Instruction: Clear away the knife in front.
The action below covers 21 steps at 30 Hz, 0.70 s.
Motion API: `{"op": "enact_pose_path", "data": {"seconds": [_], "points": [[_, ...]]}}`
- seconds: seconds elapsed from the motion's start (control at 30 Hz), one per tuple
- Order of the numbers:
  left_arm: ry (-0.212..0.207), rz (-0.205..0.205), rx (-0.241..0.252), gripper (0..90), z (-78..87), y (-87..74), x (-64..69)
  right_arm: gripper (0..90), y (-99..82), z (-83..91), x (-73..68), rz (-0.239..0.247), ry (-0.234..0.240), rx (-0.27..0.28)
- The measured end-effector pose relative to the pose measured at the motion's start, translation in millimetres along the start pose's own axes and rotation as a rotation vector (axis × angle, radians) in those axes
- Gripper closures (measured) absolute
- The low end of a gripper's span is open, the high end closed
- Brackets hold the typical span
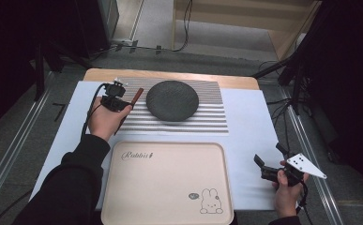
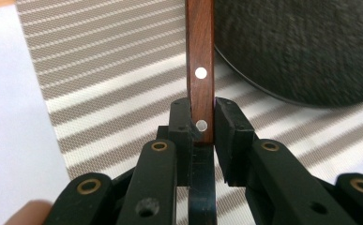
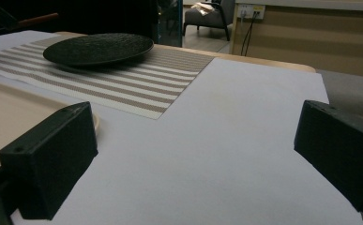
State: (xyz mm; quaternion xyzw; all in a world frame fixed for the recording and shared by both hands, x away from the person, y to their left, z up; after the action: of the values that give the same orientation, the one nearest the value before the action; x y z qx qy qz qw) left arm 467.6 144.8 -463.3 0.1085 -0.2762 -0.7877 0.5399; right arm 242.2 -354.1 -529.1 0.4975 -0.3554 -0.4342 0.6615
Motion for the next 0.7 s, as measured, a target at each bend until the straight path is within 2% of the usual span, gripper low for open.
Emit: {"op": "enact_pose_path", "data": {"seconds": [0.23,0.4,0.47,0.5,0.57,0.7], "points": [[-0.008,-0.014,0.014,76.5,9.6,-16.9,8.2,0.0,0.0,-0.1,-0.1,0.001,0.0,0.0],[-0.043,-0.001,0.034,76.5,18.6,-33.1,12.8,0.0,0.0,-0.3,-0.4,0.001,0.0,-0.003],[-0.044,-0.001,0.038,76.5,20.8,-35.8,13.1,0.0,0.0,-0.5,-0.3,0.003,0.0,-0.001],[-0.072,0.008,0.042,76.5,24.4,-41.0,14.4,0.0,-0.1,-0.3,-0.4,0.002,0.001,-0.002],[-0.084,0.013,0.045,76.5,26.4,-43.6,15.0,0.0,0.0,-0.5,-0.3,0.003,0.001,-0.001],[-0.096,0.001,0.053,76.5,35.4,-58.3,20.4,0.0,-0.1,-0.6,-0.5,0.005,0.003,-0.003]]}}
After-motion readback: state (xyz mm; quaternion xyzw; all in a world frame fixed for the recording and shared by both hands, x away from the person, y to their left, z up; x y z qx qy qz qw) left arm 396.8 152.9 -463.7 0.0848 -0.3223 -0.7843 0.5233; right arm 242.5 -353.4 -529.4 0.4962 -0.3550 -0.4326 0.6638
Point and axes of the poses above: each handheld gripper's, and its own axes: z roughly backward along the jaws, y roughly out of its top, x roughly to its right, the point moved 4 cm from there along -z, roughly forward along the jaws, and after that the axes turned 5 degrees about z, right-handed, at the moved point
